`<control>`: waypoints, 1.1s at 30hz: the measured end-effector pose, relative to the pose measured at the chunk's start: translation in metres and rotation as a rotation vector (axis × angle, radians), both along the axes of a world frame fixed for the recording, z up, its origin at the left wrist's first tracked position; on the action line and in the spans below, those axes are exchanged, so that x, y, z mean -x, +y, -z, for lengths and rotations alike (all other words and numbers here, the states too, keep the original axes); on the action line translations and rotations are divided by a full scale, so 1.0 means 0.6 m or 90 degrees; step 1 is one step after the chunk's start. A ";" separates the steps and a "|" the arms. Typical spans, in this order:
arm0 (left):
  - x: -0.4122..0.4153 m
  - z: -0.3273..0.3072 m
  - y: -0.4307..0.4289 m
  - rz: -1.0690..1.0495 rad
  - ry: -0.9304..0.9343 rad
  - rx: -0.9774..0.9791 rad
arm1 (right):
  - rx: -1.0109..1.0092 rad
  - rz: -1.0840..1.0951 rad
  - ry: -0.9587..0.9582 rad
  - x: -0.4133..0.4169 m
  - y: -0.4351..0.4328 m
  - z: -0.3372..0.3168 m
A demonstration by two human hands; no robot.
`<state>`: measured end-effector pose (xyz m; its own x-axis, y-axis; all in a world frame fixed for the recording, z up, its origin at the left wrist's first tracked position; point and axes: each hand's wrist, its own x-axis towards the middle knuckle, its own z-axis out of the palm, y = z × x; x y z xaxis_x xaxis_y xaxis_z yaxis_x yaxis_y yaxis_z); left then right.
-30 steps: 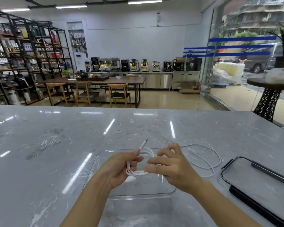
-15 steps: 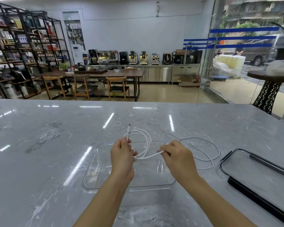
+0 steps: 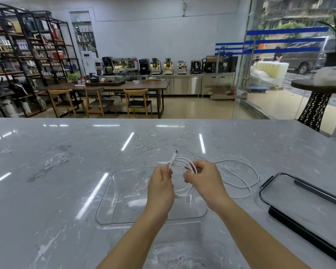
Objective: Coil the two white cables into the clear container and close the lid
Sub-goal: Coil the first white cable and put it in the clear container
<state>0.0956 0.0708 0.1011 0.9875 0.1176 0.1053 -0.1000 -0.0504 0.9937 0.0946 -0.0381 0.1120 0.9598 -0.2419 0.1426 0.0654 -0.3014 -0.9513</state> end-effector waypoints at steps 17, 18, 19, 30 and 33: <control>-0.010 -0.002 0.013 0.047 -0.044 -0.185 | 0.628 0.041 -0.416 -0.009 -0.019 0.037; -0.010 -0.003 0.012 0.053 -0.040 -0.171 | 0.652 0.059 -0.443 -0.011 -0.022 0.037; -0.010 -0.005 0.010 0.055 -0.035 -0.154 | 0.643 0.067 -0.461 -0.012 -0.024 0.039; -0.021 -0.020 0.016 0.194 0.158 0.073 | -0.214 0.093 -0.090 0.001 -0.018 0.002; -0.022 -0.012 0.019 0.184 0.134 0.047 | -0.179 0.079 -0.050 -0.002 -0.022 0.002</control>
